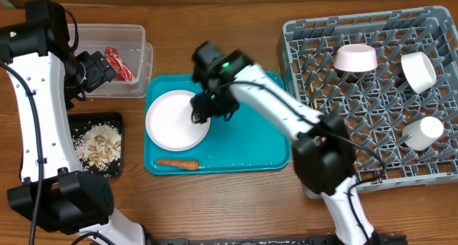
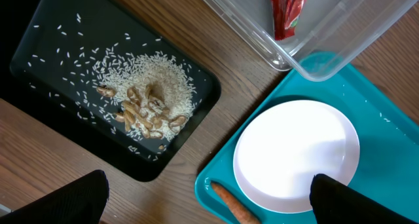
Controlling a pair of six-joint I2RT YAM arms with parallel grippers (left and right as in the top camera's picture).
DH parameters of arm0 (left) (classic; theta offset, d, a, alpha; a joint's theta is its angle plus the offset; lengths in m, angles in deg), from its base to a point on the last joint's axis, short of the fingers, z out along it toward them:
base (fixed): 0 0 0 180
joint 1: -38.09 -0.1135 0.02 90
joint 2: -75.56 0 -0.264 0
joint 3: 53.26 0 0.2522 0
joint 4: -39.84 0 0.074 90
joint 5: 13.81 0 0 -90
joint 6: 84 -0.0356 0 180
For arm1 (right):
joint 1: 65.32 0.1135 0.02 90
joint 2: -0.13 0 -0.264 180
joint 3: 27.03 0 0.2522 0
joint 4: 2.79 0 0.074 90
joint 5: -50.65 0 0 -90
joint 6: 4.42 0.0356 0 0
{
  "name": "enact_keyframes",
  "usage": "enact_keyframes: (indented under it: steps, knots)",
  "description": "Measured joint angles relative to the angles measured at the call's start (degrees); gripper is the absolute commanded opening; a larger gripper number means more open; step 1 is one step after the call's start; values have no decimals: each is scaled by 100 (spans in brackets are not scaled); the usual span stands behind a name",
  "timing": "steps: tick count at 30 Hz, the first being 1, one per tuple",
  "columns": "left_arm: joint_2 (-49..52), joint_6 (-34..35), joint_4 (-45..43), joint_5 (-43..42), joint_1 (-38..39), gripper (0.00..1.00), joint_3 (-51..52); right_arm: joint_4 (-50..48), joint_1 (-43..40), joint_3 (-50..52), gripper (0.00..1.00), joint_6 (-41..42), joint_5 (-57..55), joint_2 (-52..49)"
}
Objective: Sort waste into correct bins and load items into the dishwasher
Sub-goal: 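Grasp the pink plate rim with the right gripper and lift it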
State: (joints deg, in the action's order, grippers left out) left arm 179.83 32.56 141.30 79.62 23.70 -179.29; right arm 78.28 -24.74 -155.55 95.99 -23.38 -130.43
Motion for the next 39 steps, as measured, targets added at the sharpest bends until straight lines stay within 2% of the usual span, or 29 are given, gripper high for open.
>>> enact_keyframes:
  steps: [5, 10, 13, 17, 24, 32, 39]
  knots:
    - [0, 0, 4, 0, 0, 100, 0, -162, 129, 9, 58, 382, -46, -428]
    - [0, 0, 22, 0, 0, 100, 0, -254, 92, 9, 32, 627, -282, -662]
    - [0, 0, 22, -2, 0, 100, 0, -195, 76, 9, 24, 833, -599, -688]
    - [0, 0, 42, -2, 0, 100, 0, -44, 37, 7, 4, 1021, -1054, -688]
    - [0, 0, 44, -2, 0, 100, 0, 415, -433, -76, 4, 1143, -1303, -664]
    - [0, 0, 24, -2, 0, 100, 0, 1141, -1373, -361, 4, 778, -1676, -579]
    - [0, 0, -52, -17, 0, 100, 0, 1209, -1762, -640, 4, 551, -2448, 599]
